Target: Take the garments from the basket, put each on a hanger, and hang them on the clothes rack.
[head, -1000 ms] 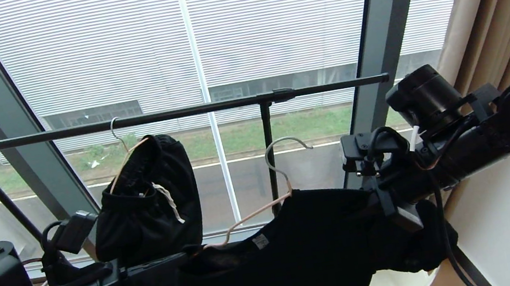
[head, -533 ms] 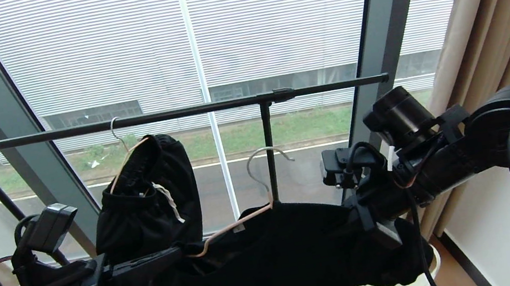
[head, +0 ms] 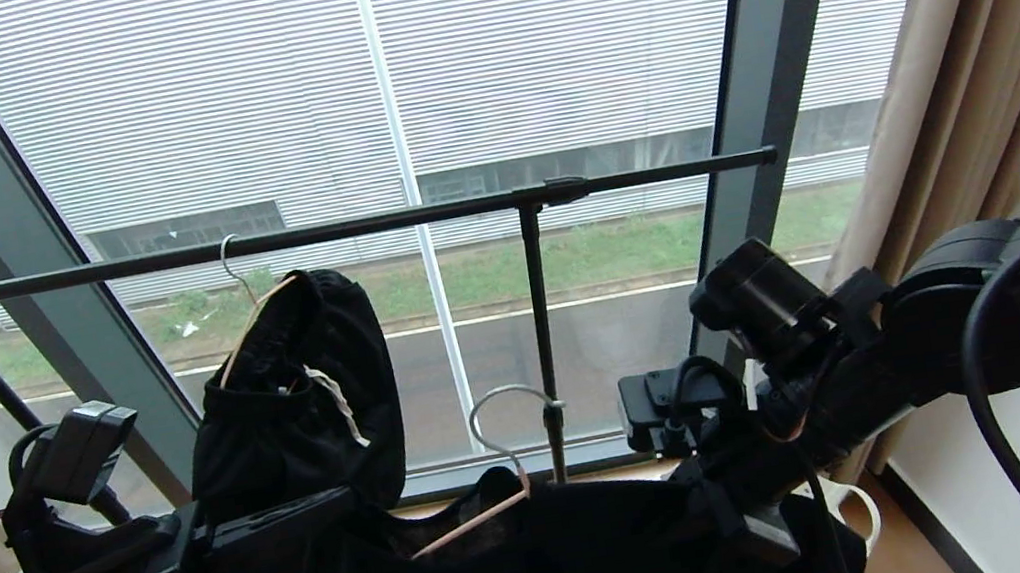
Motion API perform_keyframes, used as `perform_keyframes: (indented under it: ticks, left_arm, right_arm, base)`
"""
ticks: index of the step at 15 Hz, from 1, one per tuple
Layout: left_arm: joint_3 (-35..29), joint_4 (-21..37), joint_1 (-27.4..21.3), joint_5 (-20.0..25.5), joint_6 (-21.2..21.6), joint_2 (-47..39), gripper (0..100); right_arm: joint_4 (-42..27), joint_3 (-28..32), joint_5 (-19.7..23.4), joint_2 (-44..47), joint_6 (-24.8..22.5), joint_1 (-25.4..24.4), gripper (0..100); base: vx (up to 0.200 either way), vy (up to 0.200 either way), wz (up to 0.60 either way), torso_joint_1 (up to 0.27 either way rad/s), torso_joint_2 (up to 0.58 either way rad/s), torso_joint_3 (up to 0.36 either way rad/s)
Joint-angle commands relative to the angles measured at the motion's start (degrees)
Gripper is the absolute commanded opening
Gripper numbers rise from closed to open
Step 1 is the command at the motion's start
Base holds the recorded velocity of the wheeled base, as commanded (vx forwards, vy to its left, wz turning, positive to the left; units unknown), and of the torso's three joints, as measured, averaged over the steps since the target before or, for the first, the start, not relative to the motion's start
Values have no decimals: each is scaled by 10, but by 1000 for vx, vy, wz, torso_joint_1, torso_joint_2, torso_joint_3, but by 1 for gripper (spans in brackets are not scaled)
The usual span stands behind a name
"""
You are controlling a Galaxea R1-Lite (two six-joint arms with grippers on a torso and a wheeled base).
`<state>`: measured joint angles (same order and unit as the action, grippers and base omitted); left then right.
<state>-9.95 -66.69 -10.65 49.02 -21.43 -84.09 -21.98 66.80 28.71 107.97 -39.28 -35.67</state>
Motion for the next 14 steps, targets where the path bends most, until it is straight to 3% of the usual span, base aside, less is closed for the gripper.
perform_keyframes:
  ticks: [1,4,5,7,9,14]
  left_arm:
    - [0,0,0,0,0,1,0]
    - [-10,5,14,0,0,2,0]
    - [-25,37,25,0,0,9,0]
    - [-84,182,28,-1,2,57,0]
    - [-134,314,27,-2,17,89,0]
    - [-143,338,27,-2,33,103,0]
  right_arm:
    - [1,0,-1,19,1,-20,0]
    - [1,5,-7,24,25,-24,0]
    - [1,3,-8,15,28,-17,0]
    - [-3,-4,4,-5,28,1,0]
    - [-3,-13,43,-7,26,-12,0]
    - [0,-12,43,23,26,-61,0]
  base:
    - [0,0,0,0,0,0]
    - [0,0,0,0,0,0]
    - [0,0,0,0,0,0]
    - [0,0,0,0,0,0]
    - [0,0,0,0,0,0]
    - [0,0,0,0,0,0]
